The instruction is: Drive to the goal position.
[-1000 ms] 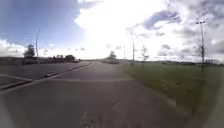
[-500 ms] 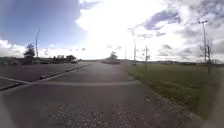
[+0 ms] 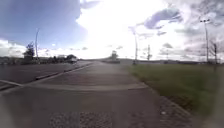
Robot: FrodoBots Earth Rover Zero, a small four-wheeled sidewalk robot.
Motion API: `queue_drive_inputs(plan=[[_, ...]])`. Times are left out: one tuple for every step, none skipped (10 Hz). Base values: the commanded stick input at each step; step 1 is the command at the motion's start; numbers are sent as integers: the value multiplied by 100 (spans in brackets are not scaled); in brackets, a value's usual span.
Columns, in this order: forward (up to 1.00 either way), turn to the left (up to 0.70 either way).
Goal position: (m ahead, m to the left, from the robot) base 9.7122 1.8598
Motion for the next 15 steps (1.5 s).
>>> queue_drive_inputs(plan=[[100,0],[100,0],[100,0],[100,0],[100,0],[100,0],[100,0],[100,0],[100,0],[100,0],[100,0],[100,0],[100,0],[100,0],[100,0]])
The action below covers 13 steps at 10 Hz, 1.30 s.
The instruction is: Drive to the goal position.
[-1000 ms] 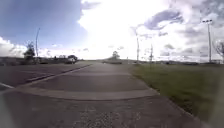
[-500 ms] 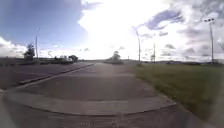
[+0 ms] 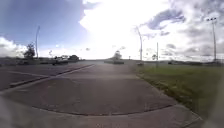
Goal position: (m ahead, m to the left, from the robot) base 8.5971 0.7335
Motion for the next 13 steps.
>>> queue_drive_inputs(plan=[[100,0],[100,0],[100,0],[100,0],[100,0],[100,0],[100,0],[100,0],[100,0],[100,0],[100,0],[100,0],[100,0]])
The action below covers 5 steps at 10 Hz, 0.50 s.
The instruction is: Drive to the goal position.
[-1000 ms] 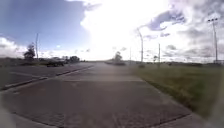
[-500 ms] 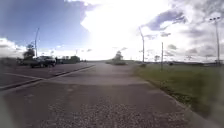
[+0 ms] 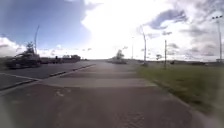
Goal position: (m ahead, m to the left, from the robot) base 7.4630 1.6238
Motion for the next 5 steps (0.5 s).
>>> queue_drive_inputs(plan=[[100,0],[100,0],[100,0],[100,0],[100,0]])
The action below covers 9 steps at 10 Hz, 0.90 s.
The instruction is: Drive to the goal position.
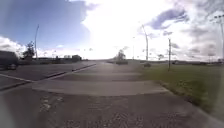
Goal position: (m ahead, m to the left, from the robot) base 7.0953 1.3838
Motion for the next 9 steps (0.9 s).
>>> queue_drive_inputs(plan=[[100,0],[100,0],[100,0],[100,0],[100,0],[100,0],[100,0],[100,0],[100,0]])
